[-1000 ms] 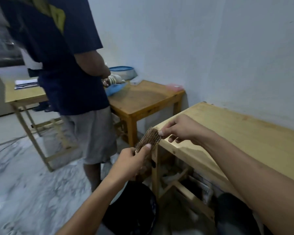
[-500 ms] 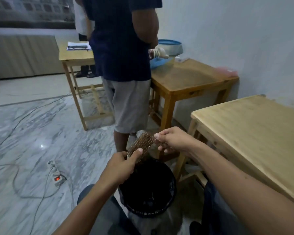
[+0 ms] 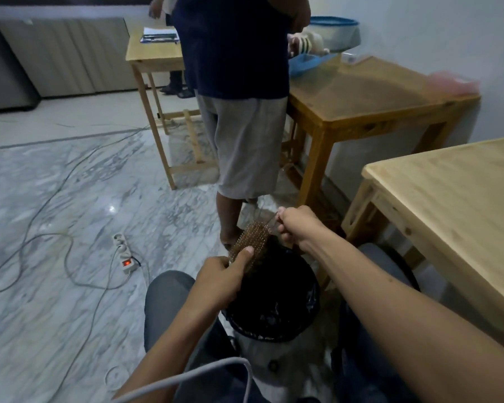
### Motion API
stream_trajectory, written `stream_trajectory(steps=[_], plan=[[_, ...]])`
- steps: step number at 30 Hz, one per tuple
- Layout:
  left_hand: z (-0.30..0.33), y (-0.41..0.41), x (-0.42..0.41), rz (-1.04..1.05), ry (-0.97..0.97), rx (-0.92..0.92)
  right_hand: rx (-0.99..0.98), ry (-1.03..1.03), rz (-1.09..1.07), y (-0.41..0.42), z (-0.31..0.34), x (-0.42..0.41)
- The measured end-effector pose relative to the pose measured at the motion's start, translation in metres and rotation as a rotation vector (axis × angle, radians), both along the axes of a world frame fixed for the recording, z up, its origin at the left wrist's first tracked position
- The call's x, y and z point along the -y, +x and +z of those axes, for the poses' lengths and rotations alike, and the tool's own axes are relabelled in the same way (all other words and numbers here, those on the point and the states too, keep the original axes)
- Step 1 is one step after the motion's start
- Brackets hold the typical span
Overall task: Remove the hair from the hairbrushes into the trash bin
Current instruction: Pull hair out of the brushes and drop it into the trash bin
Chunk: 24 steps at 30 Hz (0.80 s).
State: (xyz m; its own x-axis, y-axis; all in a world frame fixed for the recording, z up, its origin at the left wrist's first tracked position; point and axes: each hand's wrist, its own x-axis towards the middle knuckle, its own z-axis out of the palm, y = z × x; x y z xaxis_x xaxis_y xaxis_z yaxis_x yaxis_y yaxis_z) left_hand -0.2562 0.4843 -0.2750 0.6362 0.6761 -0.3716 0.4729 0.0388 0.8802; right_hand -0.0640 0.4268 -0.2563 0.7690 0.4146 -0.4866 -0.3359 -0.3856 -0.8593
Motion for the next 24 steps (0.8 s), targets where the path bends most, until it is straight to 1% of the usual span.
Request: stream_trajectory(steps=[3, 5, 7, 10, 13, 17, 19, 24], plan=[[0.000, -0.014, 0.003, 0.032, -0.007, -0.032, 0.130, -0.068, -0.067, 0.011, 0.003, -0.007], [0.001, -0.024, 0.004, 0.058, 0.006, -0.050, 0.162, -0.102, -0.128, 0.026, 0.003, -0.005], [0.001, -0.030, 0.004, 0.085, 0.026, -0.052, 0.163, -0.136, -0.141, 0.039, 0.003, 0.002], [0.002, -0.029, 0.003, 0.094, 0.046, -0.054, 0.137, -0.154, -0.098, 0.050, 0.003, 0.013], [0.000, -0.020, 0.004, 0.083, 0.029, -0.040, 0.171, -0.161, -0.038, 0.052, 0.006, 0.022], [-0.005, -0.001, 0.007, 0.070, 0.024, -0.040, 0.261, -0.135, 0.131, 0.047, 0.006, 0.039], [-0.005, 0.010, 0.009, 0.074, 0.028, -0.030, 0.303, -0.135, 0.177, 0.049, 0.003, 0.044], [0.001, 0.034, 0.015, 0.035, 0.044, -0.015, 0.305, -0.149, 0.245, 0.054, -0.006, 0.053]])
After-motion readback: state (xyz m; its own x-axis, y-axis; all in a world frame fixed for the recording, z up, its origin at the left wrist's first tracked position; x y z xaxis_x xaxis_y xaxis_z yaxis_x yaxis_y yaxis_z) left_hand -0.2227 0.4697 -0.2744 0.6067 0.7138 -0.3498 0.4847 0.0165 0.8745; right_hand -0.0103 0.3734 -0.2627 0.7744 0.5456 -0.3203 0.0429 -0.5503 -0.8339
